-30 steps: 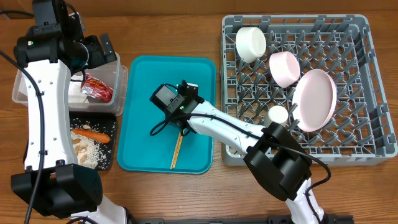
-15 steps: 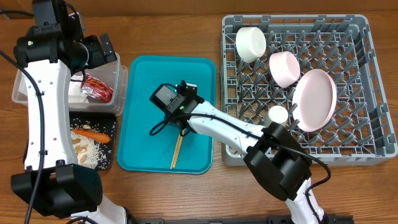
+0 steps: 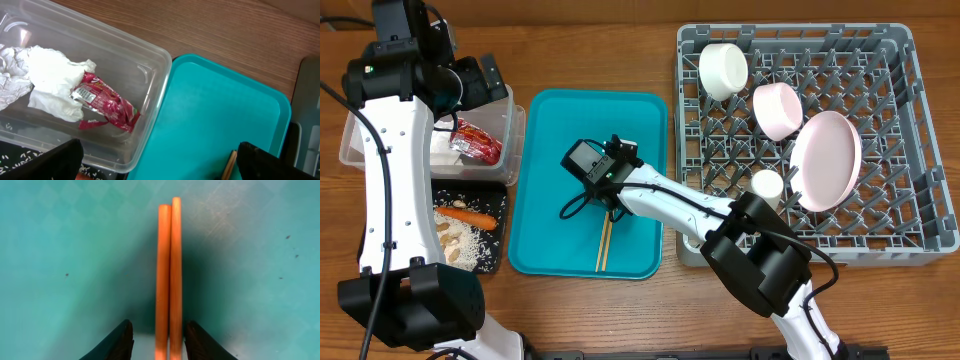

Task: Sort waste into correct bins and load items into the dishwasher
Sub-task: 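Lower the right gripper and pinch one wooden chopstick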

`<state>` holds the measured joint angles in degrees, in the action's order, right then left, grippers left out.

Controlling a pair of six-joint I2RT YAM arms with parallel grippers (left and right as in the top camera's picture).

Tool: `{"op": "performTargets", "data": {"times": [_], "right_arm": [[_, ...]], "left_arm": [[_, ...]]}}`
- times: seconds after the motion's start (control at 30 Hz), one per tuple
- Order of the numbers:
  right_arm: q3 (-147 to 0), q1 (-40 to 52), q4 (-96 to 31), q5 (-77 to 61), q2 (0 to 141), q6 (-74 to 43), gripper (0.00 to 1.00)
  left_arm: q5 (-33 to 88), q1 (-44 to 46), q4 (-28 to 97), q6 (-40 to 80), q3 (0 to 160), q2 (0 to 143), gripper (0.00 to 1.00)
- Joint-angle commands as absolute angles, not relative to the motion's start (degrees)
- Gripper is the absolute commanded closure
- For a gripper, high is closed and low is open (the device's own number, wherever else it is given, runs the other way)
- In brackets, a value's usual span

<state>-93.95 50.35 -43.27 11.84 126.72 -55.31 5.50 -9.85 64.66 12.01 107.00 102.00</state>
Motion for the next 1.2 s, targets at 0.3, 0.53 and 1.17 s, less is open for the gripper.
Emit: {"op": "performTargets", "data": {"times": [0.3, 0.53, 1.17], "right_arm": [[-95.79, 49.74, -45.04, 13.34, 127.37, -55.27, 0.62], [-101.73, 49.06, -48.84, 14.31, 124.25, -53.12, 0.62], [-95.92, 50.15, -44.12, 12.95, 124.31, -54.06, 0.62]], "left_arm": [[5.1, -9.72, 64.49, 12.43, 108.12, 100.79, 0.0], [5.1, -9.72, 64.49, 12.43, 108.12, 100.79, 0.0], [5.1, -9.72, 64.49, 12.43, 108.12, 100.79, 0.0]]}}
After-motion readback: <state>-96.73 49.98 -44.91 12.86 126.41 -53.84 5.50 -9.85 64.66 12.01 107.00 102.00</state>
